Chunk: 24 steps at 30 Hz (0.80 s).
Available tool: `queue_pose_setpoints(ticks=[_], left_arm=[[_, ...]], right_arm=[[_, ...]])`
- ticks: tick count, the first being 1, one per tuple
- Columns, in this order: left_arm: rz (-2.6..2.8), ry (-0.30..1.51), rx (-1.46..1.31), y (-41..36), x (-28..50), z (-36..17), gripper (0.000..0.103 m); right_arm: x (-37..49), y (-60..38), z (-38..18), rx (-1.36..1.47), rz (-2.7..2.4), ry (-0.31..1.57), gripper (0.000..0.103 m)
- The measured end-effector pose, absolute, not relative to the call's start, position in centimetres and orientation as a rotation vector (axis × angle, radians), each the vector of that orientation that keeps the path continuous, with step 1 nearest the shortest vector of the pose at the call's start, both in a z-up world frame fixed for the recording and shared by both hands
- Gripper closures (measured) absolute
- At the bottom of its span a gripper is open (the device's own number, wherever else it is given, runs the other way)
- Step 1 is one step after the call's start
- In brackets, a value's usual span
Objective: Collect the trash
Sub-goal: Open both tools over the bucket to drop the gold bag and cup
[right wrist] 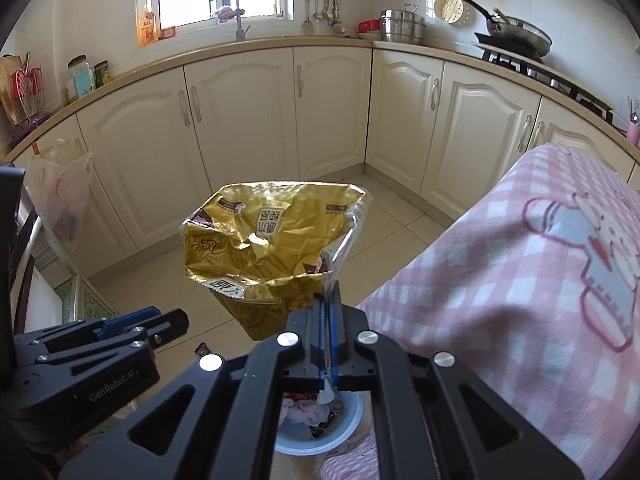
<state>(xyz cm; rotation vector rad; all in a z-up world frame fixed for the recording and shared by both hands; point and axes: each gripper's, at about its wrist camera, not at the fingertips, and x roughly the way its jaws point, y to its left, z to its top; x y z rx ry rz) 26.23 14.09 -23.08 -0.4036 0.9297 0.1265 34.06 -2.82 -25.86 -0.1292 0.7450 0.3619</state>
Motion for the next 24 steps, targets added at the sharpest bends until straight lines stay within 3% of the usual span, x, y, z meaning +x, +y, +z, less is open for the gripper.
queue_pose_setpoints(ticks=[7, 10, 11, 13, 24], left_arm=[[0.163, 0.948, -0.411, 15.0, 25.6, -24.0, 0.071], [0.174, 0.944, -0.406, 15.1, 25.5, -23.9, 0.064], [0.177, 0.941, -0.405, 15.1, 25.5, -23.8, 0.06], [0.182, 0.941, -0.401, 15.2, 25.5, -23.8, 0.057], [0.186, 0.921, -0.386, 14.5, 24.6, -22.5, 0.054]], right_arm=[[34.0, -2.0, -27.3, -0.122, 0.377, 0.788, 0.097], [34.3, -2.1, -27.5, -0.107, 0.361, 0.784, 0.095], [34.3, -2.1, -27.5, -0.105, 0.356, 0.781, 0.091], [34.6, -2.4, -27.5, -0.101, 0.34, 0.777, 0.062], [33.5, -3.0, -26.4, -0.093, 0.359, 0.757, 0.061]])
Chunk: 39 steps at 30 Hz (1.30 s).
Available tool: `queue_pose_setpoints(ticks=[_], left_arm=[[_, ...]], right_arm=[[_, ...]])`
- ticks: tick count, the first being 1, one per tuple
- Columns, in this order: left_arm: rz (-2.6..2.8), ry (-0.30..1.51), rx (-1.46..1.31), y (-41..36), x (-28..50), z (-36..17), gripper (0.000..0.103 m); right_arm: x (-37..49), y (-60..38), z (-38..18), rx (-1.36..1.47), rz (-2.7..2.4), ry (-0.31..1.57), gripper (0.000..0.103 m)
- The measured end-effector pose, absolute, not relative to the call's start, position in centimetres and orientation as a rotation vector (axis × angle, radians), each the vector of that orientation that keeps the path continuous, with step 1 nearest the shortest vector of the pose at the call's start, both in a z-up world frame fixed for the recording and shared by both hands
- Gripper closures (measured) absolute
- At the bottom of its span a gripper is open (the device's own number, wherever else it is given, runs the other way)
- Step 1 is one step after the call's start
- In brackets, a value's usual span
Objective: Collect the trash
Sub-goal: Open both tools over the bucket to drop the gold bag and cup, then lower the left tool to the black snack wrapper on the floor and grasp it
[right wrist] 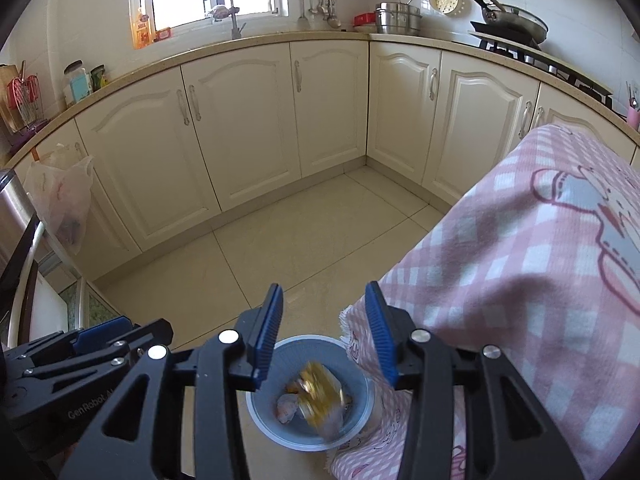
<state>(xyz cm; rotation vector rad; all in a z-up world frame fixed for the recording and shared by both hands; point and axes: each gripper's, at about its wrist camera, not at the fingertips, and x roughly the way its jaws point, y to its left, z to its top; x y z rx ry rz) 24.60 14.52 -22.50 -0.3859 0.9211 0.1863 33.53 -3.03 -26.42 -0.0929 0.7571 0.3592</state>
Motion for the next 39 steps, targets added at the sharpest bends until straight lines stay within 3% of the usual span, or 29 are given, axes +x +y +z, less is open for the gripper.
queue_pose_setpoints(ticks=[15, 22, 29, 39], left_arm=[[0.219, 0.841, -0.387, 14.9, 19.8, -18.6, 0.053], [0.302, 0.845, -0.424, 20.1, 19.0, -20.1, 0.053], [0.399, 0.952, -0.525, 29.5, 22.8, -28.2, 0.053], [0.483, 1.15, -0.655, 40.5, 28.2, -47.5, 0.053]], right_arm=[[28.6, -1.6, -21.6, -0.116, 0.423, 0.691, 0.059], [28.9, 4.2, -23.5, -0.144, 0.539, 0.75, 0.059], [33.7, 14.1, -32.4, -0.167, 0.631, 0.899, 0.059], [39.7, 26.1, -50.1, -0.218, 0.668, 1.077, 0.059]])
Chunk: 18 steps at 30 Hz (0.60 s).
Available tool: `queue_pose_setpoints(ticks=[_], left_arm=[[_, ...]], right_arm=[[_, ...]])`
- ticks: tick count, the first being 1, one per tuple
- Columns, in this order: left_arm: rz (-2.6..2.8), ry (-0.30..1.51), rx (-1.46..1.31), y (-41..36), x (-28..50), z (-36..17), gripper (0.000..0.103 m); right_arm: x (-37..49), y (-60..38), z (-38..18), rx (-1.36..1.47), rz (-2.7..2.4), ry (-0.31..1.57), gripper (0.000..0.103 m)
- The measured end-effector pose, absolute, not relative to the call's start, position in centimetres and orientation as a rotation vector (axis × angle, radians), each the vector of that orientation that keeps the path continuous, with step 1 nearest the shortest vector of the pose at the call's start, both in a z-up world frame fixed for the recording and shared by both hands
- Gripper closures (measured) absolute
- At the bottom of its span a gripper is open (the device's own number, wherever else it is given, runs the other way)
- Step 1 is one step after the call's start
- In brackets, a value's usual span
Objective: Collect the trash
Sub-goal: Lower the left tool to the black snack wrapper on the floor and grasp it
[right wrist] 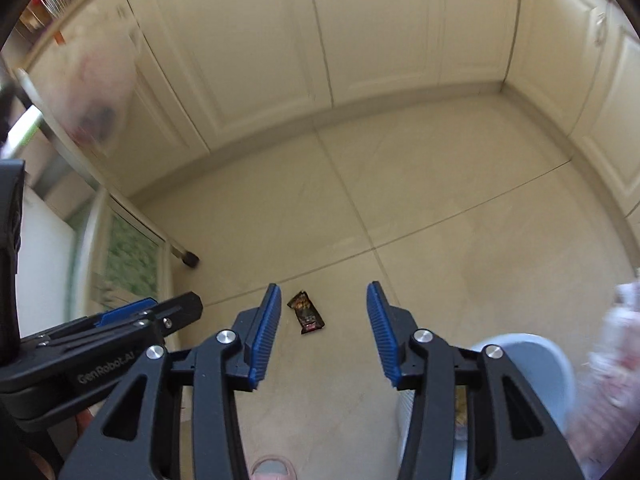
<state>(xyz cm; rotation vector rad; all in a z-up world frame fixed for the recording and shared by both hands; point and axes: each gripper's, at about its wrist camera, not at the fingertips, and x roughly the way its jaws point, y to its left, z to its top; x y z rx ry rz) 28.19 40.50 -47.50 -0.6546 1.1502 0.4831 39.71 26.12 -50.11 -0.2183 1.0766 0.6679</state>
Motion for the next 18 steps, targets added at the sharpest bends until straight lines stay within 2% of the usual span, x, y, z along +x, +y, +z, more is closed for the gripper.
queue_pose_setpoints(ticks=[7, 18], left_arm=[[0.515, 1.251, -0.746, 44.2, 30.8, -60.5, 0.053], [0.526, 1.38, -0.785, 44.5, 33.5, -75.7, 0.053]], right_arm=[[43.2, 30.6, -62.6, -0.26, 0.637, 1.194, 0.059], [45.3, 31.7, -75.6, -0.34, 0.537, 1.267, 0.059]])
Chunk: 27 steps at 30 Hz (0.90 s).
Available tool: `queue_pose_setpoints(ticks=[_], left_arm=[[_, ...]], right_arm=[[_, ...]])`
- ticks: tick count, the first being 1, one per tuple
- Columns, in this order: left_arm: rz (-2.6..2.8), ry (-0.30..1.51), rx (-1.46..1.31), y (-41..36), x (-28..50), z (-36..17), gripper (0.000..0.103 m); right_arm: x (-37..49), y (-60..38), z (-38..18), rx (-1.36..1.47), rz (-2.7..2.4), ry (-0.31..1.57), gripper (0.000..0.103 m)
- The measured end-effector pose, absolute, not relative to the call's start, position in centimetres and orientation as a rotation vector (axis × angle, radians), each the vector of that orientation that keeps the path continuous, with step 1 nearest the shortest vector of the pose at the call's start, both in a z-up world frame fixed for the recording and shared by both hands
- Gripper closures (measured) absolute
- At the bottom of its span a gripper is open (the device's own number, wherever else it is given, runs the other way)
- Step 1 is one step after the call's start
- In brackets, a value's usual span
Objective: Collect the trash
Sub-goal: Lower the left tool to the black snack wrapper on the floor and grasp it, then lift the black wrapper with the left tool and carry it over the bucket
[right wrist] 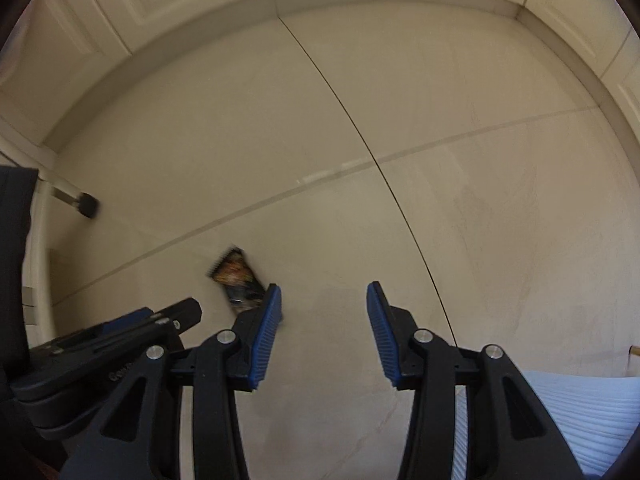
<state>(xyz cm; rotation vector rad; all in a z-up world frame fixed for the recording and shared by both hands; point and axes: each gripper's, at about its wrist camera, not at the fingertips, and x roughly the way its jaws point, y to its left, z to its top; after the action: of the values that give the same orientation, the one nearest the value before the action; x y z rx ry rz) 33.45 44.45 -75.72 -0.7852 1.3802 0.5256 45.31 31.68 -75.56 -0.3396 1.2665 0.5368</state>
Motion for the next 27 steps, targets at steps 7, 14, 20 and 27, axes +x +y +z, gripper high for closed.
queue_pose_setpoints(ticks=[7, 14, 20, 27], left_arm=[[0.498, 1.437, -0.772, 42.4, 34.8, -82.1, 0.054], [0.555, 1.402, -0.629, 41.8, 36.6, -83.6, 0.059], [0.567, 1.39, -0.607, 41.6, 36.8, -84.3, 0.095], [0.568, 1.37, -0.6, 41.8, 34.8, -81.4, 0.099]], right_arm=[[46.3, 30.7, -80.0, -0.311, 0.47, 1.295, 0.059], [47.1, 29.0, -82.3, -0.233, 0.371, 1.342, 0.059], [46.6, 28.6, -83.1, -0.19, 0.368, 1.37, 0.059], [45.4, 28.3, -80.7, -0.17, 0.407, 1.365, 0.059]])
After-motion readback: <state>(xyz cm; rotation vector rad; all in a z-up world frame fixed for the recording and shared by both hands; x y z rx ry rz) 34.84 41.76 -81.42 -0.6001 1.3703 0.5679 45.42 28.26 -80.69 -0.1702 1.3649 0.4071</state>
